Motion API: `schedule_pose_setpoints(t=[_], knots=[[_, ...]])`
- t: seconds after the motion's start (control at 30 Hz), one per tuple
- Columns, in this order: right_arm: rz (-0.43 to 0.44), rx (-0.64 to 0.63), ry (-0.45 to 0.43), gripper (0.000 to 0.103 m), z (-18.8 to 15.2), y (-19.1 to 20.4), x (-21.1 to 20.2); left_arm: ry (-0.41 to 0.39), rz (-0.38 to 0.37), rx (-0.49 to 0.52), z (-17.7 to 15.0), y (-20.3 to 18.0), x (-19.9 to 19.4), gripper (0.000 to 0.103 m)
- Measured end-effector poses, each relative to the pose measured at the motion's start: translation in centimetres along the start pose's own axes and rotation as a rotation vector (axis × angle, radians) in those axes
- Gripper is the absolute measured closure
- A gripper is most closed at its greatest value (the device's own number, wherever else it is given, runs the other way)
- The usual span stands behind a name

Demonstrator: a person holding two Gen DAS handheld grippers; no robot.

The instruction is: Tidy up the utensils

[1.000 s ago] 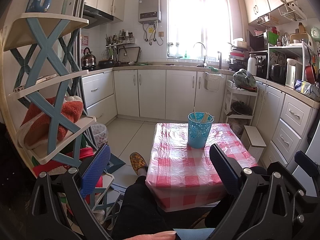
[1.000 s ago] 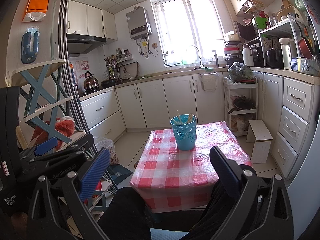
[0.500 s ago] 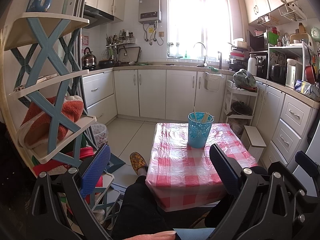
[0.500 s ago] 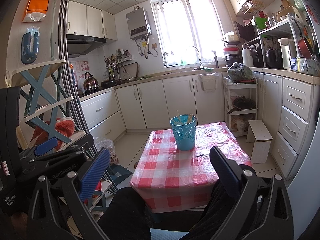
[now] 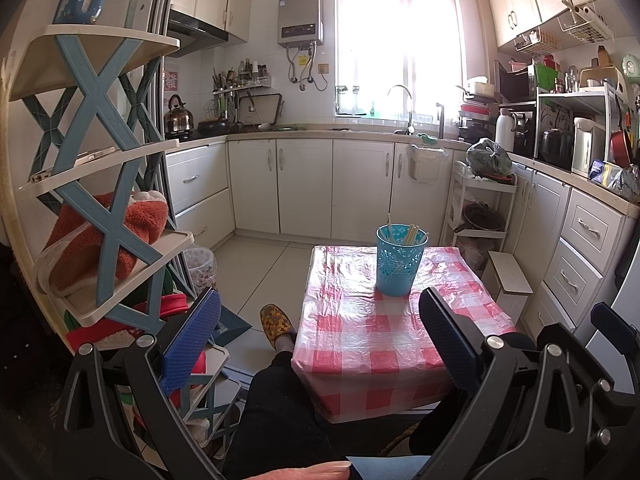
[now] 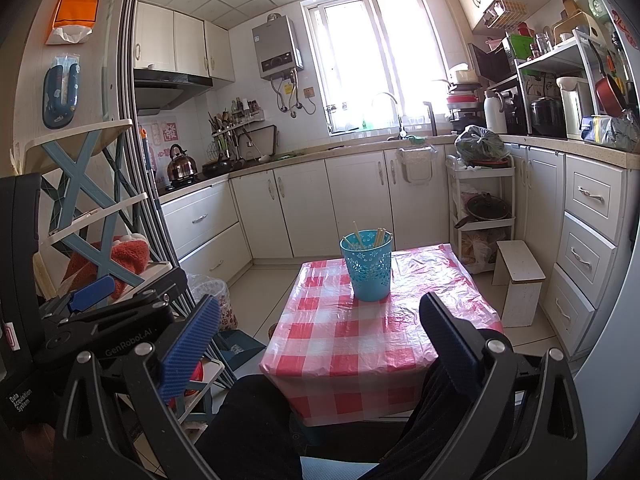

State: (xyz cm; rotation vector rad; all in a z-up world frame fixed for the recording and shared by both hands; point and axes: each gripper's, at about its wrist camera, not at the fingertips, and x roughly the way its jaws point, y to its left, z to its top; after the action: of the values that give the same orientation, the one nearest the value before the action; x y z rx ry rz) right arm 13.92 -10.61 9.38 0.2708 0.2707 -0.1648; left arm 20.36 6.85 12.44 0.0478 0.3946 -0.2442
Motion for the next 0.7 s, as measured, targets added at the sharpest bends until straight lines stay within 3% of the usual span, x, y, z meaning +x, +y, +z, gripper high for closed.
schedule_pose_setpoints(t=[0.7], knots=[[0.002, -0.001, -0.002, 0.007, -0.02, -0.04, -0.05, 0.0, 0.0, -0.001, -0.06, -0.02, -0.01, 0.008]])
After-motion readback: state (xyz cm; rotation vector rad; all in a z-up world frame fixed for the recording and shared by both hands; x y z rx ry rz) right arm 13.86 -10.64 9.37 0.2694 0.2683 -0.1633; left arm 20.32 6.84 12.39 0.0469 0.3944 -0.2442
